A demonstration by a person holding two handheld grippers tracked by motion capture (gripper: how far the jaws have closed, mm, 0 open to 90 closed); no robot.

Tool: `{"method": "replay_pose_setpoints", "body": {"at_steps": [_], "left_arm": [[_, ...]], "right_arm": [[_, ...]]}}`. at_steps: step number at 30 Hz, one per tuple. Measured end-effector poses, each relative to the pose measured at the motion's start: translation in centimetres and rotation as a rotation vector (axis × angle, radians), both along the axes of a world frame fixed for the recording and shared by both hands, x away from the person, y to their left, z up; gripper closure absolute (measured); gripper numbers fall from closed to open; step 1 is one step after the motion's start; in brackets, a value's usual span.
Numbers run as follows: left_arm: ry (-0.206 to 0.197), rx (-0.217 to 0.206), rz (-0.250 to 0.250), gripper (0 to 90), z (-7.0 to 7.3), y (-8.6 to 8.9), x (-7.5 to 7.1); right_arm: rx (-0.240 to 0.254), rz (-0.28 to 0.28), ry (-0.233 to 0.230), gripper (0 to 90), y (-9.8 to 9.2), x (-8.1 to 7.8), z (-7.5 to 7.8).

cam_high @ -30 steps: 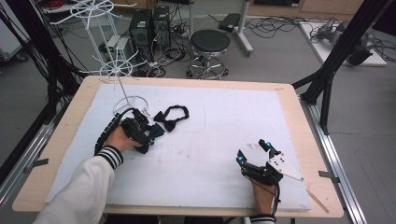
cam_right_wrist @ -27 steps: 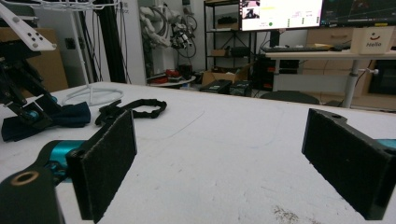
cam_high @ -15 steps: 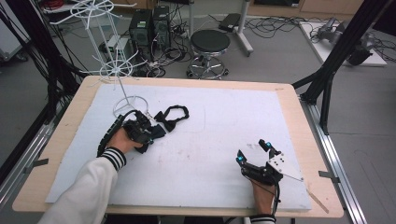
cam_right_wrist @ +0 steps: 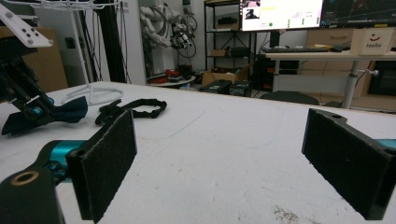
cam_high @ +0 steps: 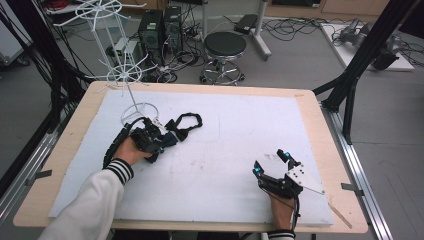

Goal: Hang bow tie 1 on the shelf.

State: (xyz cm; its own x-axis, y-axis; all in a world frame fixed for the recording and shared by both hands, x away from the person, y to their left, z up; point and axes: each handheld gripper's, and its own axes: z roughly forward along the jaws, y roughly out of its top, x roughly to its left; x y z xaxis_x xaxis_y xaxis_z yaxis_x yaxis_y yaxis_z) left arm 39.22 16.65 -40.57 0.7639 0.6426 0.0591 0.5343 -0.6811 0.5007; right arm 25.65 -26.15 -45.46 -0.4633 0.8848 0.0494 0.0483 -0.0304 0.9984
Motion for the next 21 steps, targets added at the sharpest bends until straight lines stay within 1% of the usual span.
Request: {"method": "replay_pose_setpoints", "body": {"at_steps": [2, 4, 5, 7, 9, 10, 11, 14, 21], "left_arm": [[-0.018, -0.018, -0.002, 75.6, 0.4, 0.1, -0.2], [-0.036, -0.050, 0.004, 75.6, 0.8, 0.3, -0.5], [-0.049, -0.078, 0.002, 75.6, 1.1, 0.4, -0.7], [-0.063, -0.104, -0.004, 75.6, 1.7, 0.6, -1.1], [-0.073, -0.123, -0.022, 75.6, 2.1, 0.8, -1.4], [-0.070, -0.136, -0.023, 75.6, 2.3, 0.8, -1.5], [-0.075, -0.143, -0.020, 75.6, 2.4, 0.9, -1.7], [-0.098, -0.159, -0.019, 75.6, 2.8, 1.2, -1.9], [-0.156, -0.223, -0.008, 75.5, 3.8, 2.5, -2.7]], "right_arm": [[0.001, 0.000, -0.001, 9.4, 0.0, 0.0, 0.0], [0.002, 0.001, -0.001, 9.4, 0.0, 0.0, 0.0], [0.005, 0.000, -0.001, 9.4, 0.0, 0.0, 0.0], [0.001, 0.001, -0.004, 9.4, 0.0, 0.0, 0.0], [0.002, 0.001, -0.003, 9.4, 0.0, 0.0, 0.0], [0.002, 0.000, -0.003, 9.4, 0.0, 0.0, 0.0], [0.002, 0.000, -0.002, 9.4, 0.0, 0.0, 0.0], [-0.001, 0.000, -0.003, 9.4, 0.0, 0.0, 0.0], [0.000, 0.001, -0.004, 9.4, 0.0, 0.0, 0.0]]}}
